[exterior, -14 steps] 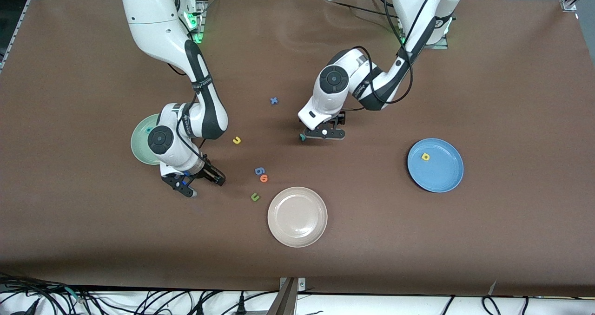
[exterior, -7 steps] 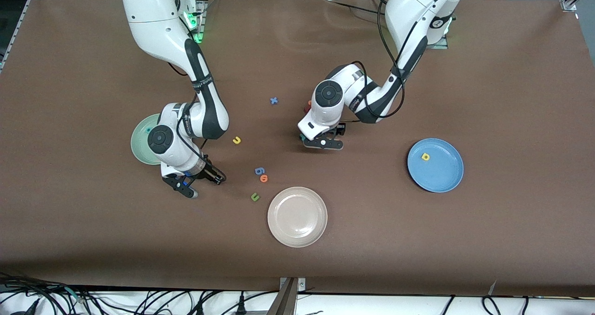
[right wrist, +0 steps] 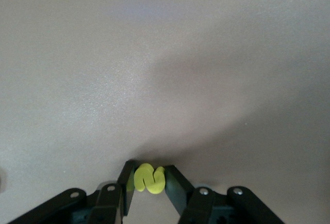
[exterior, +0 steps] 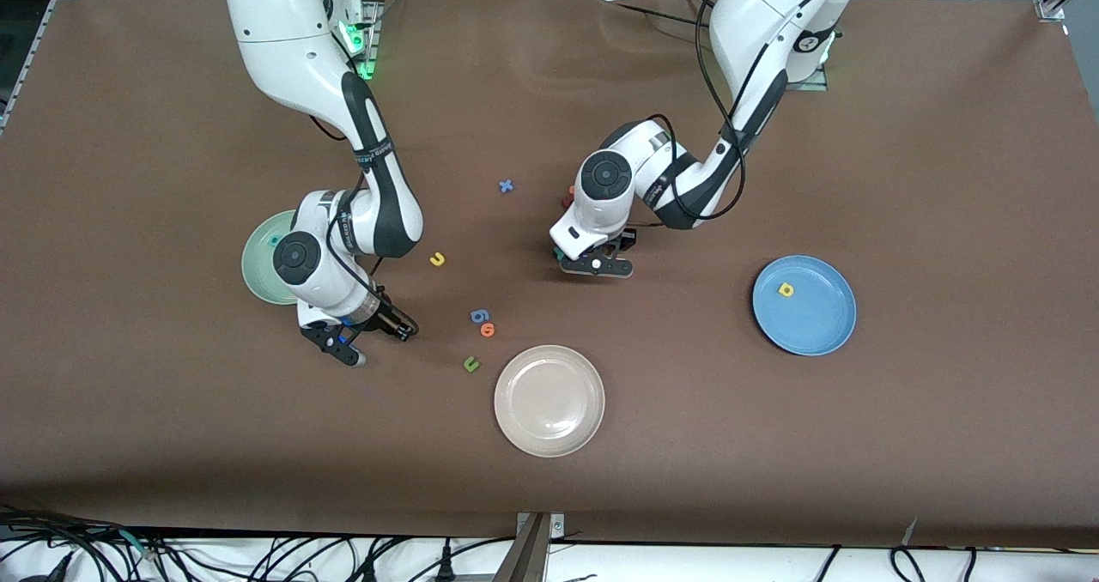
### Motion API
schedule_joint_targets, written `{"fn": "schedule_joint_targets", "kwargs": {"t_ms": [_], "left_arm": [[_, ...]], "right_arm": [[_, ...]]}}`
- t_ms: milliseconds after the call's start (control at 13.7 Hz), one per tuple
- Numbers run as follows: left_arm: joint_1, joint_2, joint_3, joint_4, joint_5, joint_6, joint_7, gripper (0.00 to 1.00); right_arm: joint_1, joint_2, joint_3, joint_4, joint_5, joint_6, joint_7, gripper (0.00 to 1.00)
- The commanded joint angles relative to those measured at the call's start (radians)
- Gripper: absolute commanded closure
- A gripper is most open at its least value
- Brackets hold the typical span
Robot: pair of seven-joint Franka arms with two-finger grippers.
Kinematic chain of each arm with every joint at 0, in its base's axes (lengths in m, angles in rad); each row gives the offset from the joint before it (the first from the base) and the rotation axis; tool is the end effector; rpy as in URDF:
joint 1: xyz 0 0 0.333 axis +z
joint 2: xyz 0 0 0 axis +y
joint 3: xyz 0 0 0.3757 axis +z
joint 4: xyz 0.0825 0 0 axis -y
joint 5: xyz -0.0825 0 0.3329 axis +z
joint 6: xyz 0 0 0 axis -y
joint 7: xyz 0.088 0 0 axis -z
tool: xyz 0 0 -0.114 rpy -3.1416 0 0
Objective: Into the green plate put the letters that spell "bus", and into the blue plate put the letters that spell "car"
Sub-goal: 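Drop 2 on green plate with the right gripper while the left gripper drops c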
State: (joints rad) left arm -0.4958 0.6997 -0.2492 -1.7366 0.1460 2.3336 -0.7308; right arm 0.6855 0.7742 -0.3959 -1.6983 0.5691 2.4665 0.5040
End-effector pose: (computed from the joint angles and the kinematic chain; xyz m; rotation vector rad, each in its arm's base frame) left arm 0.5047 -0.4269 0.2557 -3.1291 0.1086 0.1525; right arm 0.6402 0.2433 0.2499 -2.9087 0.8000 -0.0627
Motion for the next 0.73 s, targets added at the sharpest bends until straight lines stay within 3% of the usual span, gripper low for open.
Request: {"fn": "schedule_joint_targets", "kwargs": {"t_ms": [0, 364, 656], "left_arm": [[-0.009, 0.014, -0.001, 0.025, 0.035, -0.003, -0.022, 0.45], [-0.023, 0.020, 0.001, 0.025, 0.035, -0.003, -0.047, 0.45], [-0.027, 0.026, 0.001, 0.025, 0.035, -0.003, -0.048, 0.51]], "right_arm": [[0.009, -0.010, -0.029, 0.011, -0.008, -0.096, -0.013, 0.90], [0.008, -0.088, -0.098, 0.011, -0.121, -0.273, -0.060, 0.90], [0.008, -0.102, -0.224, 0.005, -0.123, -0.479, -0.241, 0.89]]}}
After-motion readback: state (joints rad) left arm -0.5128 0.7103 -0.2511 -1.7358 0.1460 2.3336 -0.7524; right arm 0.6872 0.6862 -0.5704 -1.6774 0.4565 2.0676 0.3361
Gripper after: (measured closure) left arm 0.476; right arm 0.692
